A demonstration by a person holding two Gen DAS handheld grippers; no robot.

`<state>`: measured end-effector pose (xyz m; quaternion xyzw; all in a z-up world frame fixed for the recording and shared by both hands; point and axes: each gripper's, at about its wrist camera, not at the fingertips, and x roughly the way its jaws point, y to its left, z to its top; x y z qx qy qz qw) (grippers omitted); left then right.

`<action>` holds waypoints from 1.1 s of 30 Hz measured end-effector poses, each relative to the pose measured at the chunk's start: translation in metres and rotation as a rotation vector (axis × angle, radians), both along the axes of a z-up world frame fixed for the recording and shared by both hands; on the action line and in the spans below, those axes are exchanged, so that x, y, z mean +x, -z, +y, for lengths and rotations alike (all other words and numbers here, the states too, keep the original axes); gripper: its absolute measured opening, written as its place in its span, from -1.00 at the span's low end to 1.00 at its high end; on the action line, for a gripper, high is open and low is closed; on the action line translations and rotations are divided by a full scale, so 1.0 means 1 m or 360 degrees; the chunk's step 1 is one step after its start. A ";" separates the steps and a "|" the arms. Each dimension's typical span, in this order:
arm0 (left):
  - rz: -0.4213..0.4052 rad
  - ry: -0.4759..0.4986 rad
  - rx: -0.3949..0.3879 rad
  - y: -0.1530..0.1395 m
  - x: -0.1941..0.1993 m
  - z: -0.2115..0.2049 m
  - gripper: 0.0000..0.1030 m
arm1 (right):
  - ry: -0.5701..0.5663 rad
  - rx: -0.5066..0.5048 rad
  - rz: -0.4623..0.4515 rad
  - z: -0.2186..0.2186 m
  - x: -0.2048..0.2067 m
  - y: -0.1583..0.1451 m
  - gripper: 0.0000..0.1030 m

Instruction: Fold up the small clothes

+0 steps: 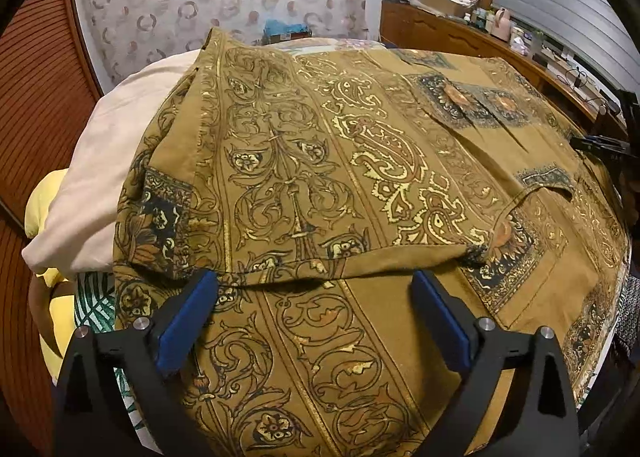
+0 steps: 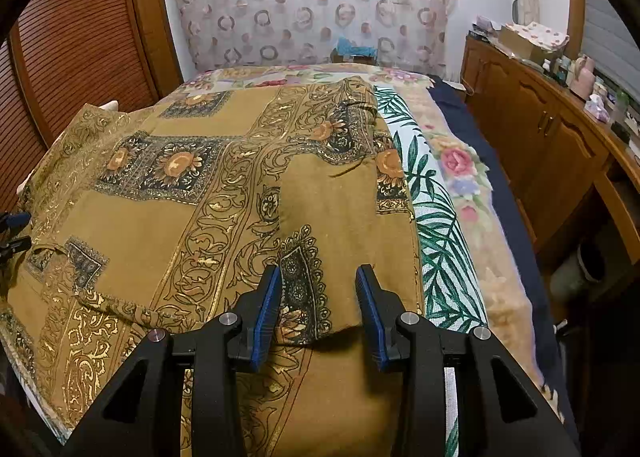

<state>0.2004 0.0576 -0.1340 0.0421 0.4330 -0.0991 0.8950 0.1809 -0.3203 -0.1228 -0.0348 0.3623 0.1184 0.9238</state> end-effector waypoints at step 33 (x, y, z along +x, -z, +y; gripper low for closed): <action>-0.0035 -0.0307 0.0076 -0.015 0.013 0.058 -0.24 | -0.0019 -0.0071 -0.0005 0.000 -0.002 -0.001 -0.10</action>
